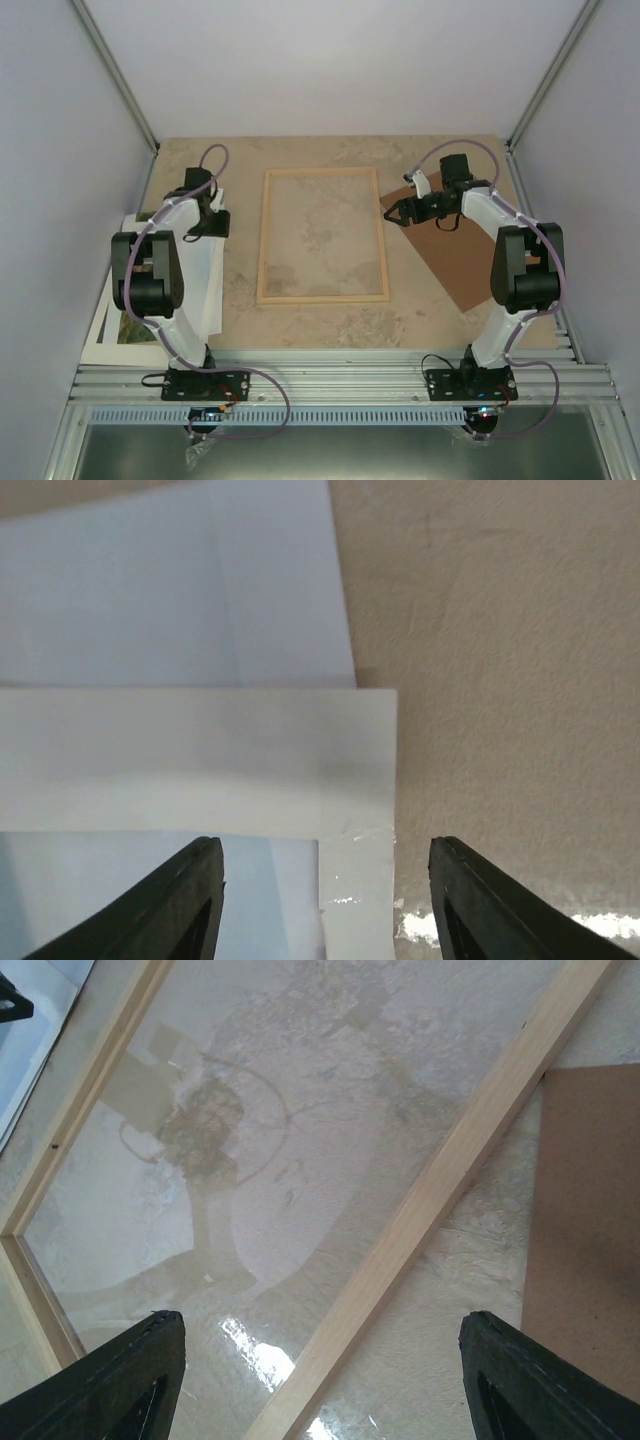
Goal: Put the photo into the frame
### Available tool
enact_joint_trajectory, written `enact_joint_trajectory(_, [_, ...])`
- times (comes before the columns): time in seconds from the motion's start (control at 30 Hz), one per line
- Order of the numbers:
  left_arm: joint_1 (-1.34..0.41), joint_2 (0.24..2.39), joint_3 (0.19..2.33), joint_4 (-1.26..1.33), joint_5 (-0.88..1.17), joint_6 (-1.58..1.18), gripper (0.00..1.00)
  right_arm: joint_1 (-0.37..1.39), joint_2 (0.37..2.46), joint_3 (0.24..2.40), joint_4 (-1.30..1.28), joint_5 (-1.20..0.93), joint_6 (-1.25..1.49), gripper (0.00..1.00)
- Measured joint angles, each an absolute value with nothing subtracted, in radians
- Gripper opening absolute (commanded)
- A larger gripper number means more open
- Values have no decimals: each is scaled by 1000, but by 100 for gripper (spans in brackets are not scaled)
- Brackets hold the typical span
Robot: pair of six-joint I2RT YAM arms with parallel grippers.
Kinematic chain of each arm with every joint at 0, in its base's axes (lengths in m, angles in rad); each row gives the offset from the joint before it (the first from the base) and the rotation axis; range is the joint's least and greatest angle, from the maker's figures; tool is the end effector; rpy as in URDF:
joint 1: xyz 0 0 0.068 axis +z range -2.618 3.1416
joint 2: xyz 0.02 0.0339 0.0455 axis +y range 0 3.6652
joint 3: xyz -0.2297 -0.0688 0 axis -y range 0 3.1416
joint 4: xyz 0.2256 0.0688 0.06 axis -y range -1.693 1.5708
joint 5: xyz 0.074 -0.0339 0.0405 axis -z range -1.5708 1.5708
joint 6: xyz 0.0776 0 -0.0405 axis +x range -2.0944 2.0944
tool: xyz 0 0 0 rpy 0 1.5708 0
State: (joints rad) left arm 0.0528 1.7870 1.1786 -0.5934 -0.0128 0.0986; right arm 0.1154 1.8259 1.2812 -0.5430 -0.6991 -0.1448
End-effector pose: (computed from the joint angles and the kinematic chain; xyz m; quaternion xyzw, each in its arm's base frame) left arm 0.3428 0.0191 0.1168 0.0213 0.9828 0.0201 0.1824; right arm 0.3558 0.0915 0.1521 -0.1996 0.8939 0.3292 0.2296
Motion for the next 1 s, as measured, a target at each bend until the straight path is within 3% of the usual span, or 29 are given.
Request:
enact_joint_trajectory(0.27, [-141, 1763, 1169, -523, -265, 97, 63, 115, 1826, 1281, -541, -698, -144, 76])
enact_joint_trajectory(0.57, [-187, 1874, 1178, -519, -480, 93, 58, 115, 1826, 1281, -538, -691, -144, 76])
enact_joint_trajectory(1.0, [-225, 1971, 1178, -450, -701, 101, 38, 115, 1826, 1281, -538, -683, -144, 76])
